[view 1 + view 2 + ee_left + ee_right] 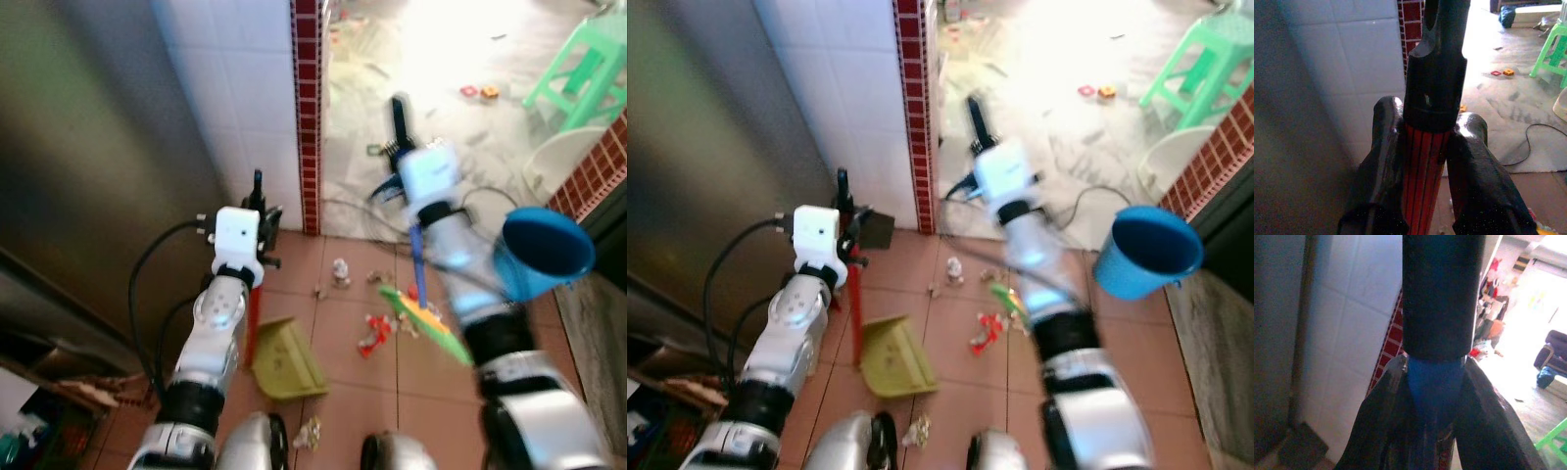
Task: Sweep floor
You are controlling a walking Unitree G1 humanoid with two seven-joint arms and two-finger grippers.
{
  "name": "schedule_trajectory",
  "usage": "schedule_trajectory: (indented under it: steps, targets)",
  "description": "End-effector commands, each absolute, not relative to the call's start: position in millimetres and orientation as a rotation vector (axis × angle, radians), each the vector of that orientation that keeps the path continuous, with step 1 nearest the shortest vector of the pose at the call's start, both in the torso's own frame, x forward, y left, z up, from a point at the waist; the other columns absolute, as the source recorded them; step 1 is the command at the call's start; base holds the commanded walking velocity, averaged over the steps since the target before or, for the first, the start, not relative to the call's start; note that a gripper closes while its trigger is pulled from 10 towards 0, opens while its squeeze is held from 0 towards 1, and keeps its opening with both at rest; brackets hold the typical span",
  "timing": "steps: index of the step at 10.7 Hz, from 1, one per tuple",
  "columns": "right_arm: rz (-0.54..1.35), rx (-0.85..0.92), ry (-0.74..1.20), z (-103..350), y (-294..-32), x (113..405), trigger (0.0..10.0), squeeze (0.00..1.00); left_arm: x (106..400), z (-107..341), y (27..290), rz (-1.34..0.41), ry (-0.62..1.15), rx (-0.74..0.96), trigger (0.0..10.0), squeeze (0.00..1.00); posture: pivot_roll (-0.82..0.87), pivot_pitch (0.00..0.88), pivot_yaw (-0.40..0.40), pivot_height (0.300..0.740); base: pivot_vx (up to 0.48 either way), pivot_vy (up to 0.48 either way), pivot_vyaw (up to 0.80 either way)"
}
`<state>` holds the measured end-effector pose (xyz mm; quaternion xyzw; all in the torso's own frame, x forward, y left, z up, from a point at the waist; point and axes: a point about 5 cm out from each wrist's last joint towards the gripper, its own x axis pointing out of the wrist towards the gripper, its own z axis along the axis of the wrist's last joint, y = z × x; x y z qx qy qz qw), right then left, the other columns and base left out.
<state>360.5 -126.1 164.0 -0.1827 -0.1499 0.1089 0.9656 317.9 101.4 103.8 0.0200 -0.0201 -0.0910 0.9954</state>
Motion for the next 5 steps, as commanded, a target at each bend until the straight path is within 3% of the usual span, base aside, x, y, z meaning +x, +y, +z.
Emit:
schedule_trajectory:
  steps: [1, 5]
  targets:
    - [0.220, -0.373, -0.347, 165, -116, 360, 10.0, 0.00, 320, 104, 91, -0.208, -0.056, 0.003, 10.0, 0.00, -0.07, 0.126, 0.032, 0.740, 0.000, 0.000, 0.00]
    - [0.173, -0.062, -0.126, 136, -84, 366, 10.0, 0.00, 325, 83, 68, -0.270, 0.028, -0.067, 10.0, 0.00, -0.06, 0.150, 0.039, 0.740, 0.000, 0.000, 0.00]
